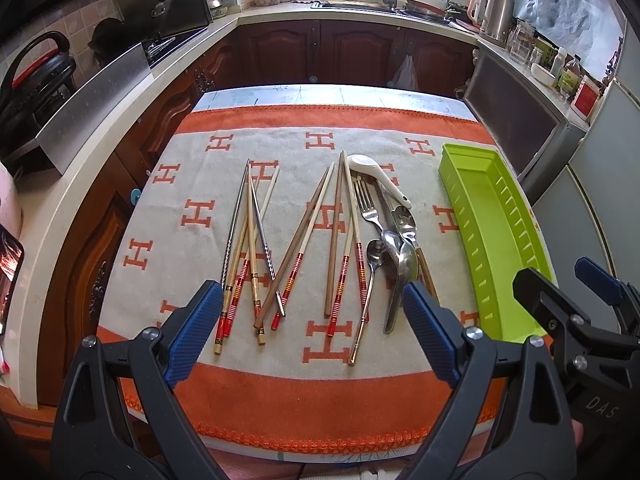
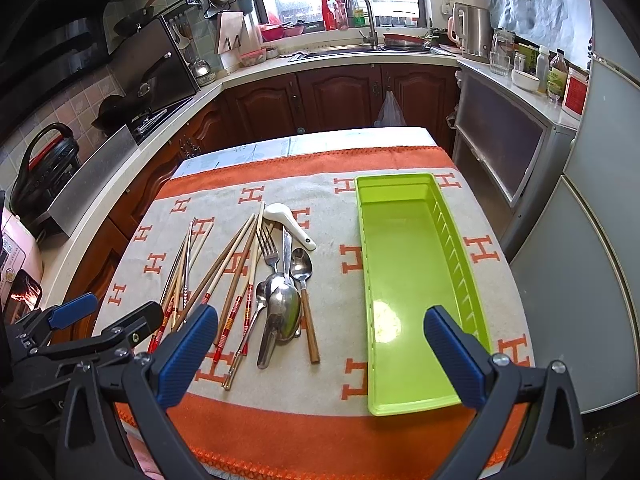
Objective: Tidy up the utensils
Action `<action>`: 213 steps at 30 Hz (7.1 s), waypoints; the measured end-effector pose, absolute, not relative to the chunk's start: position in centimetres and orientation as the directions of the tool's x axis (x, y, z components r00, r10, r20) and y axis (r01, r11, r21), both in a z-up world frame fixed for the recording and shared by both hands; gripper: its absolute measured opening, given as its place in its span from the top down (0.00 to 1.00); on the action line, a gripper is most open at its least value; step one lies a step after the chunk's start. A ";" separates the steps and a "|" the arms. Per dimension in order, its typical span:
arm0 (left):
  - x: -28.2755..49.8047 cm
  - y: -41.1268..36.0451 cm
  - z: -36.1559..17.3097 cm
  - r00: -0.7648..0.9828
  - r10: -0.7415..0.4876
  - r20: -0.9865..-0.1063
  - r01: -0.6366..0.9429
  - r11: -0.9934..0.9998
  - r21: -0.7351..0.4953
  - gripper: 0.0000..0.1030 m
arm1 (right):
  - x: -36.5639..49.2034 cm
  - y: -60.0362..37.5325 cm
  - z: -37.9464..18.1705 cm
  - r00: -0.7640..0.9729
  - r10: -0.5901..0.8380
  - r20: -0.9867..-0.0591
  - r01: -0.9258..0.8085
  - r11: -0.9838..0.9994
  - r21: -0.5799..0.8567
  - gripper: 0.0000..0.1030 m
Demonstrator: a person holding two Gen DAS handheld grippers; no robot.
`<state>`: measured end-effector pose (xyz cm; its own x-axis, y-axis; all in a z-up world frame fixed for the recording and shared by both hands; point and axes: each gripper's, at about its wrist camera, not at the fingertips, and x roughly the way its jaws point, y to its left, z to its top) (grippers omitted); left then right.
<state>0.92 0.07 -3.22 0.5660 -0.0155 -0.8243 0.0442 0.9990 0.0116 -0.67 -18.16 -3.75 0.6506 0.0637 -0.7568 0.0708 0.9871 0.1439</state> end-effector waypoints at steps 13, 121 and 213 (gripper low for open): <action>0.9 0.2 -3.5 0.563 -0.015 -0.826 0.042 0.999 0.010 0.12 | -0.7 -18.1 -3.9 0.649 0.064 -0.758 0.070 0.987 0.143 0.00; 13.2 17.7 -15.5 0.401 -0.123 -0.908 -0.028 0.989 -0.146 0.97 | 14.4 -1.3 -14.2 0.270 0.442 -0.855 -0.268 0.888 0.374 0.65; 11.2 -18.5 -14.3 0.219 -0.427 -0.877 0.190 0.901 -0.391 0.97 | 6.5 -33.7 -11.0 0.484 0.013 -0.875 0.339 0.919 0.202 0.89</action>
